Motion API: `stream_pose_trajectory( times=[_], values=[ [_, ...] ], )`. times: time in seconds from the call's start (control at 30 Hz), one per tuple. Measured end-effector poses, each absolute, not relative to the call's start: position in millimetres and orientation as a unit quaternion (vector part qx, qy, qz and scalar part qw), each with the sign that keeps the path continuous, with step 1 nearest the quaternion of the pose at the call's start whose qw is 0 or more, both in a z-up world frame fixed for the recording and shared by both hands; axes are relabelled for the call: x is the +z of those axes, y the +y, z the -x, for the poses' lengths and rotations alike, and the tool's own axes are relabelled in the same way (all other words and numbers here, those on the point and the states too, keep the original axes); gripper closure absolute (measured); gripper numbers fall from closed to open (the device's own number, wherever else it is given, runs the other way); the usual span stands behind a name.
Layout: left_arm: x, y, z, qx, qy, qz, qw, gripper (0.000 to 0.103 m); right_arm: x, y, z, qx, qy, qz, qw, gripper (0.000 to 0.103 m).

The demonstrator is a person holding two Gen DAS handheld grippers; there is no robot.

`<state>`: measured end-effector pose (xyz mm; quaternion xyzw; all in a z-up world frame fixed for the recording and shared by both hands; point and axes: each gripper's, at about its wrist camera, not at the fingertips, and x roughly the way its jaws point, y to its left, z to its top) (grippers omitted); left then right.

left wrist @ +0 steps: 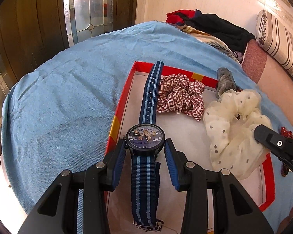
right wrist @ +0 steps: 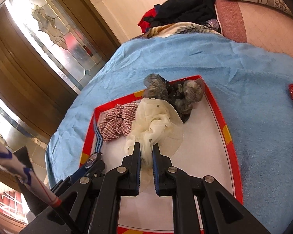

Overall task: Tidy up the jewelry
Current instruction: 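Open the right tool to drop the cream scrunchie while the left tool releases the watch into the tray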

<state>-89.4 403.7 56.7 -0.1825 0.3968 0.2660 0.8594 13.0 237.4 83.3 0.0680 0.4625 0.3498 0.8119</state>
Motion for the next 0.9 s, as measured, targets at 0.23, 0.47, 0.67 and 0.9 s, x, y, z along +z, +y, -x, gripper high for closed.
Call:
stream_pose_trajectory(
  times=[0.23,0.47,0.67,0.9],
  values=[
    [64.7,399.6,89.8,0.255,0.382,0.182,0.869,0.064,74.6,234.1,-16.6,0.340,0.472,-0.067,0.811,0.082],
    [75.9,390.9,90.3,0.242,0.361,0.185,0.881,0.052,79.7,223.5,-12.8,0.340,0.471,-0.064,0.811,0.064],
    [90.3,366.9,86.0,0.214,0.333,0.174,0.901,0.052,102.7,194.8,1.7,0.346,0.447,-0.067,0.822,0.064],
    [105.8,315.4,81.6,0.143,0.307,0.135,0.931,0.049,115.0,102.0,34.2,0.321,0.434,-0.070,0.839,0.061]
  ],
)
